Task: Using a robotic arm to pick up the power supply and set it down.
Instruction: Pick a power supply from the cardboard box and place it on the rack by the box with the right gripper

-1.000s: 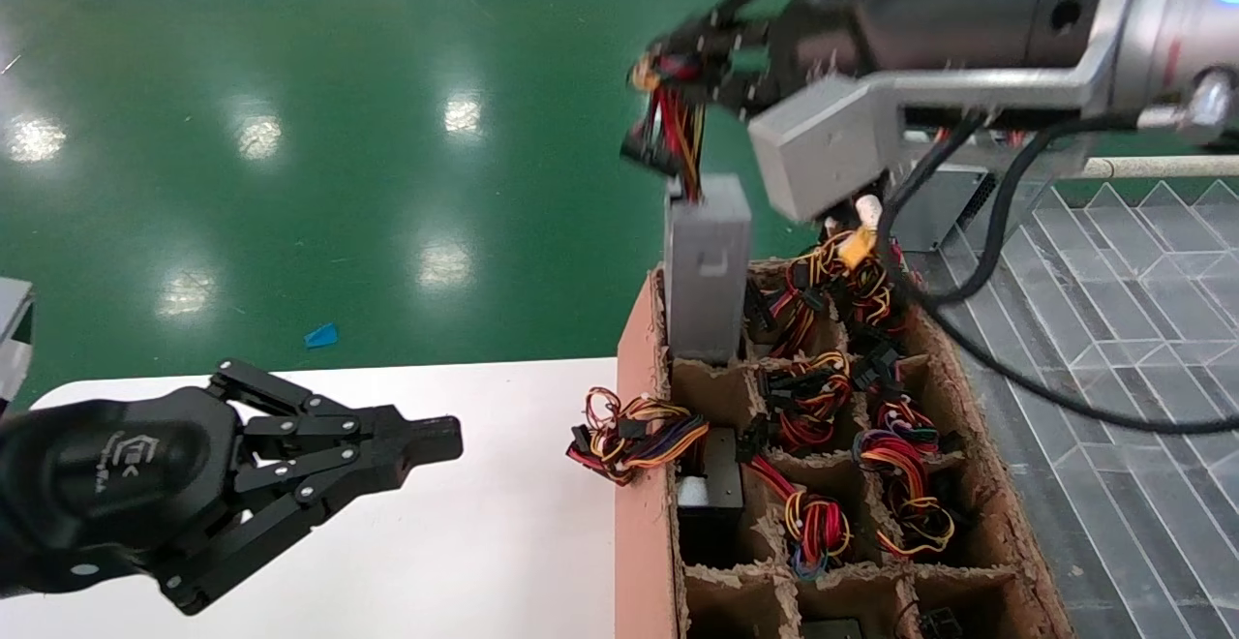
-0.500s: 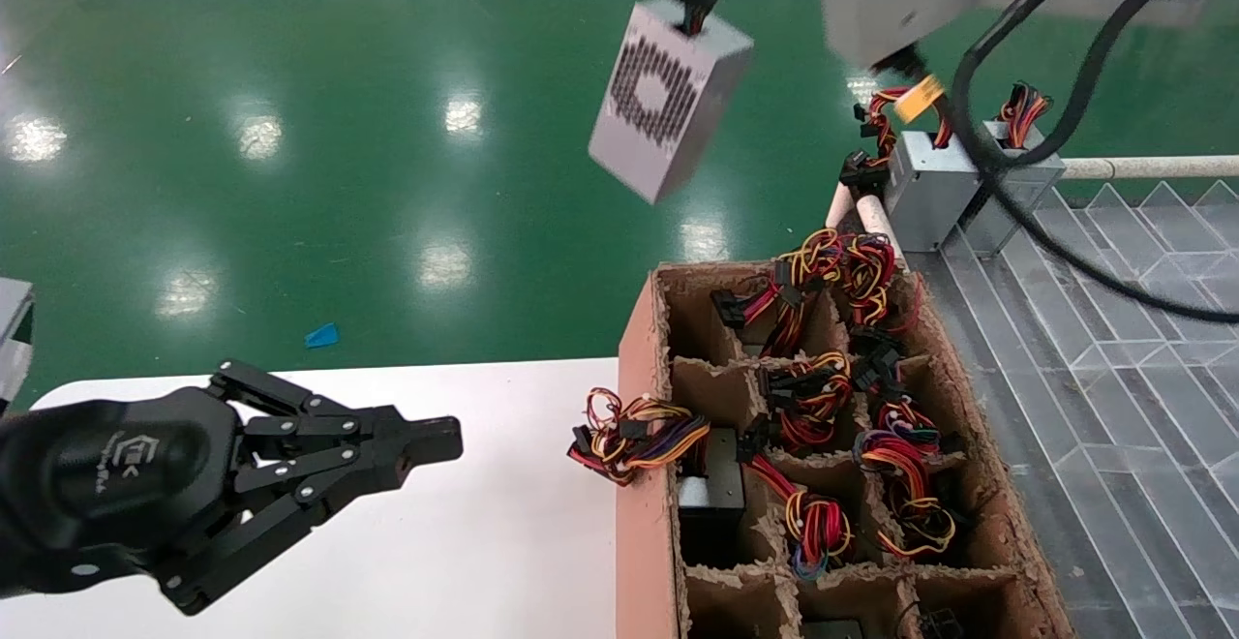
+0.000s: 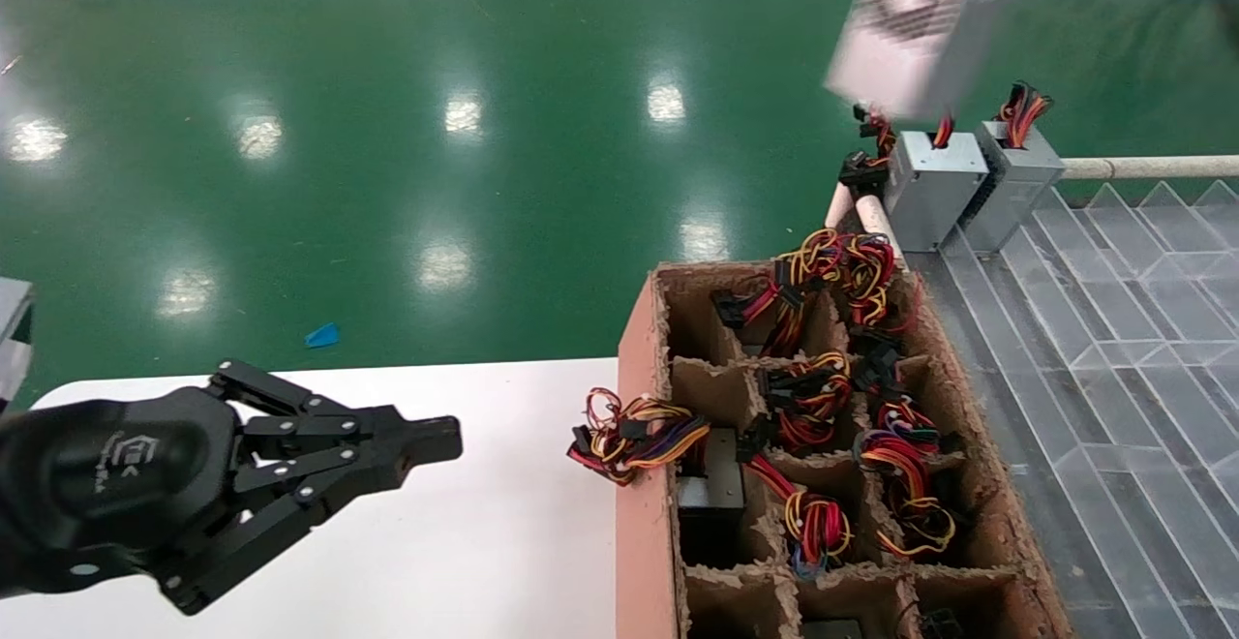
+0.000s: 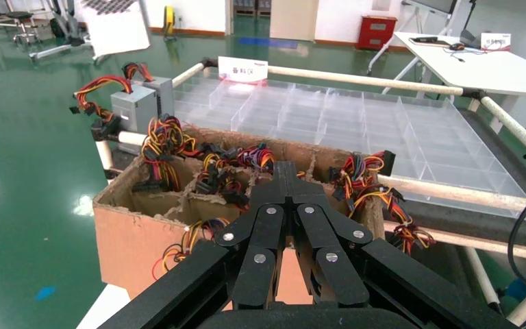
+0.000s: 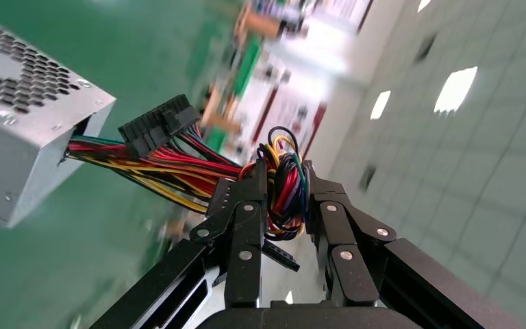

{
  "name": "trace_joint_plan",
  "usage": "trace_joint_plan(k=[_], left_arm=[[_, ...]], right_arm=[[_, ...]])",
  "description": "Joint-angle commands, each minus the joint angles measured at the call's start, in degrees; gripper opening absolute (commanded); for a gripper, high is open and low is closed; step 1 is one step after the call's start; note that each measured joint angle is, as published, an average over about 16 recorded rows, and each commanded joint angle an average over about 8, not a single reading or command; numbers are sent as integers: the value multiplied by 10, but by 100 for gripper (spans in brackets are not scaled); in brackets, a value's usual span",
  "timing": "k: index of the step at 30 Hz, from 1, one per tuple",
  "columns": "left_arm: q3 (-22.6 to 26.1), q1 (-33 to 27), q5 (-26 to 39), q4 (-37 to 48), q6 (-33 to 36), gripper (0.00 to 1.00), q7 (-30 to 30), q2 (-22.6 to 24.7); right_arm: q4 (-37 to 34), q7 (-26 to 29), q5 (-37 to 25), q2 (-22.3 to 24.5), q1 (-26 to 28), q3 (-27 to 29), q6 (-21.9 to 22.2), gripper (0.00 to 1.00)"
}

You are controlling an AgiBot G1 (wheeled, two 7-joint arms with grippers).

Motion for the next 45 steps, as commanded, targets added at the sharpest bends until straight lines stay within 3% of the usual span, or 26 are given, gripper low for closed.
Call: trace_joint_plan(k=[1, 12, 23, 32, 45], left_arm=[[0, 0, 0, 0, 0, 0, 0, 0], [0, 0, 0, 0, 0, 0, 0, 0], [0, 0, 0, 0, 0, 0, 0, 0], [0, 0, 0, 0, 0, 0, 0, 0], [0, 0, 0, 0, 0, 0, 0, 0]], right_arm=[[-5, 9, -18, 14, 10, 3, 2, 0], [-56, 53, -116, 79, 2, 1, 14, 0], [-142, 53, -129, 105, -73, 6, 72, 0], [-240, -1, -90, 75, -91, 9, 104, 0], [-379, -126, -22, -10, -60, 16, 123, 0]])
